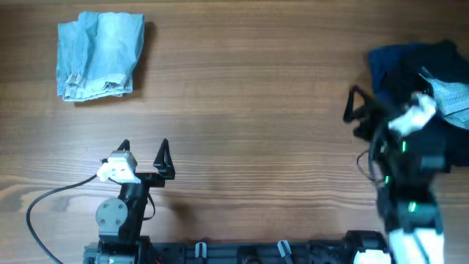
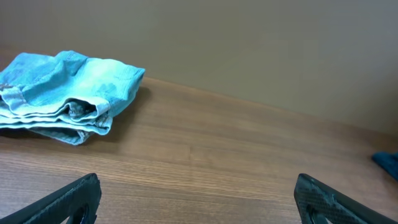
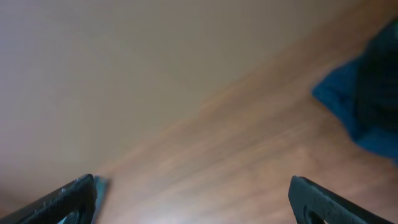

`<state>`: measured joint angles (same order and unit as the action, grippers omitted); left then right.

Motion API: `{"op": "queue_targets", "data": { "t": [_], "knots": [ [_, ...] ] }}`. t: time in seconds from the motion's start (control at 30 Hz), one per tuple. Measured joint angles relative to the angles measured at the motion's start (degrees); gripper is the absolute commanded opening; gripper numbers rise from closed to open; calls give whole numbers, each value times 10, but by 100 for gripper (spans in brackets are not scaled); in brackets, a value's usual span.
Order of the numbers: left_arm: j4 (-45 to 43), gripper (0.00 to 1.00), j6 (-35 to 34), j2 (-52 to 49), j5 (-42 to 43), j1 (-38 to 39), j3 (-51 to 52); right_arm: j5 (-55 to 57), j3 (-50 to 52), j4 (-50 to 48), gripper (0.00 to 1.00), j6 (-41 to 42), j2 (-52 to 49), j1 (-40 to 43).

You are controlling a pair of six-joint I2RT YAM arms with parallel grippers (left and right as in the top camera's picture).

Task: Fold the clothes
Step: 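Reach the right gripper into the black trousers pile and grasp them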

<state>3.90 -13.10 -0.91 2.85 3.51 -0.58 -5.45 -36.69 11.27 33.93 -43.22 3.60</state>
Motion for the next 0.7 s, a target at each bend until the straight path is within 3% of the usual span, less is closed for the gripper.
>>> {"op": "queue_targets", "data": {
  "t": [0.23, 0.43, 0.7],
  "knots": [
    [0, 100, 0, 0, 0, 0, 0, 42, -194, 165, 100, -28, -199, 50],
    [0, 100, 0, 0, 0, 0, 0, 20, -215, 181, 100, -32, -224, 164],
    [0, 100, 0, 0, 0, 0, 0, -106, -217, 127, 100, -70, -239, 288]
  ]
}}
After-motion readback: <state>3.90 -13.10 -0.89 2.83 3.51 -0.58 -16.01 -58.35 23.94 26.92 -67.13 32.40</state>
